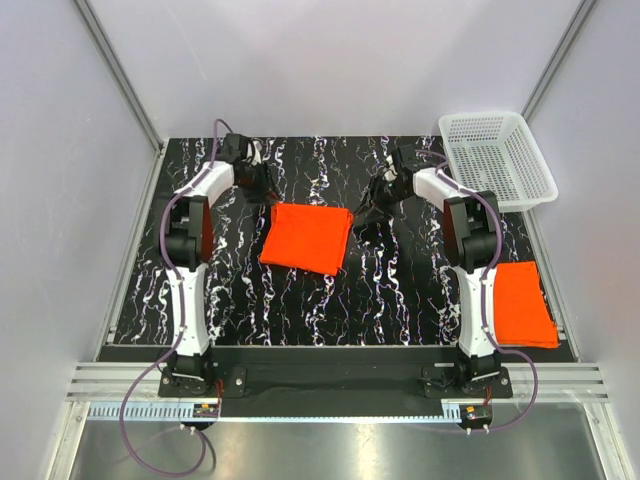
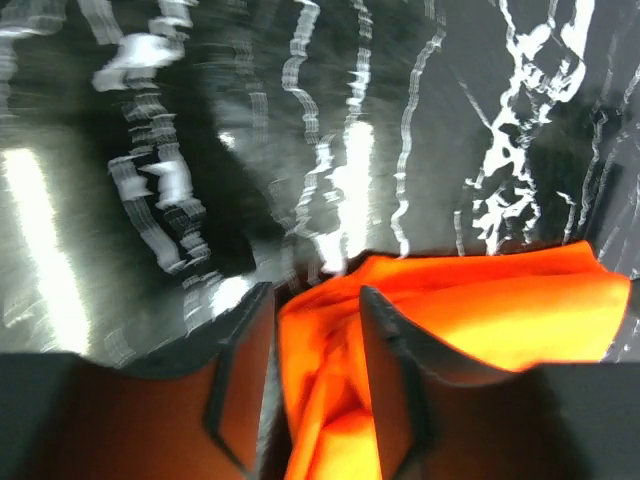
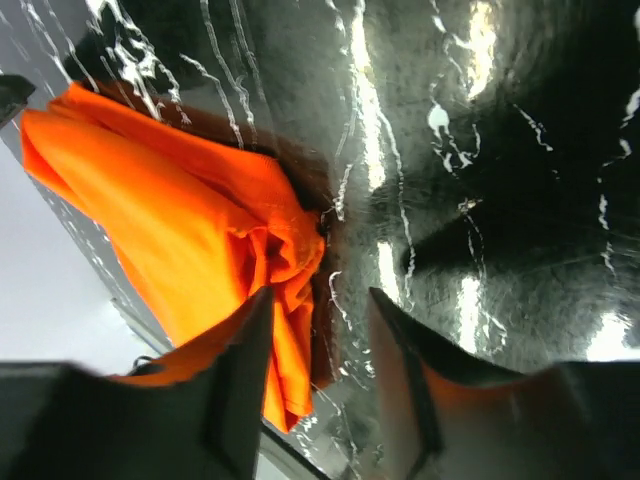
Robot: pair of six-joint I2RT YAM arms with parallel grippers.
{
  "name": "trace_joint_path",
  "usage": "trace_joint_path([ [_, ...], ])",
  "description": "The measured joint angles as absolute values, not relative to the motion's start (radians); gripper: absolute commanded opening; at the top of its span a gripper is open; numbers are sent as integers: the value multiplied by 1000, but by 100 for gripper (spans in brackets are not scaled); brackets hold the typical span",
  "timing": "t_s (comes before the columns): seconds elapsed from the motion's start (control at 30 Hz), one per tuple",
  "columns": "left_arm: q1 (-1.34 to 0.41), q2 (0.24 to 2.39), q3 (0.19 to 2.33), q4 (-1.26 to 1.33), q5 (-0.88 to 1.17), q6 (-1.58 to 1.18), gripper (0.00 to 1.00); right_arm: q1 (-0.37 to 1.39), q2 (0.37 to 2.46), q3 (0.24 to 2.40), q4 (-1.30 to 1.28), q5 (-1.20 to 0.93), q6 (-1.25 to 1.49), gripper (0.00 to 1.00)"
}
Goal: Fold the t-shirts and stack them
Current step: Fold the tshirt
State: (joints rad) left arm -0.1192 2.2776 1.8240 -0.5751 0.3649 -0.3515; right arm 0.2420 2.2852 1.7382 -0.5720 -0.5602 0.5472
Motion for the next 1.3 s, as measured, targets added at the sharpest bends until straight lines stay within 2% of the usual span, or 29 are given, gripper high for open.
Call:
trace_joint_path([
  [0.1,-108,2231,1811,-586,329,-331,69,241,2281,1769,-610,-540,506,73],
  [0.2,-97,2152,1761,-585,337,-310,72,241,2267,1767,-639,-543,483,79],
  [0.4,-100,2101,1690,-574,444,-279,80,241,2255,1715,-599,-633,472,83],
  [0.57,-111,2152,1675,-567,503,-270,80,242,2257,1668,-531,-699,498,79],
  [0.73,-116,2231,1702,-564,578,-282,72,245,2265,1668,-445,-752,542,72],
  [0.97,-107,2276,1758,-561,607,-287,57,258,2308,1670,-402,-776,598,69],
  [1.03,-103,2288,1769,-564,623,-288,47,259,2314,1670,-397,-778,611,66],
  [1.07,-101,2296,1780,-567,636,-287,37,259,2318,1670,-390,-779,619,65],
  [1.1,-98,2303,1786,-567,647,-291,33,259,2321,1671,-385,-782,628,59],
  [1.17,-92,2321,1801,-567,673,-288,30,259,2326,1671,-379,-784,640,57],
  [1.23,-89,2332,1807,-567,691,-288,29,259,2332,1671,-377,-780,651,49],
  [1.3,-88,2334,1808,-570,696,-289,26,259,2340,1672,-375,-776,664,38],
])
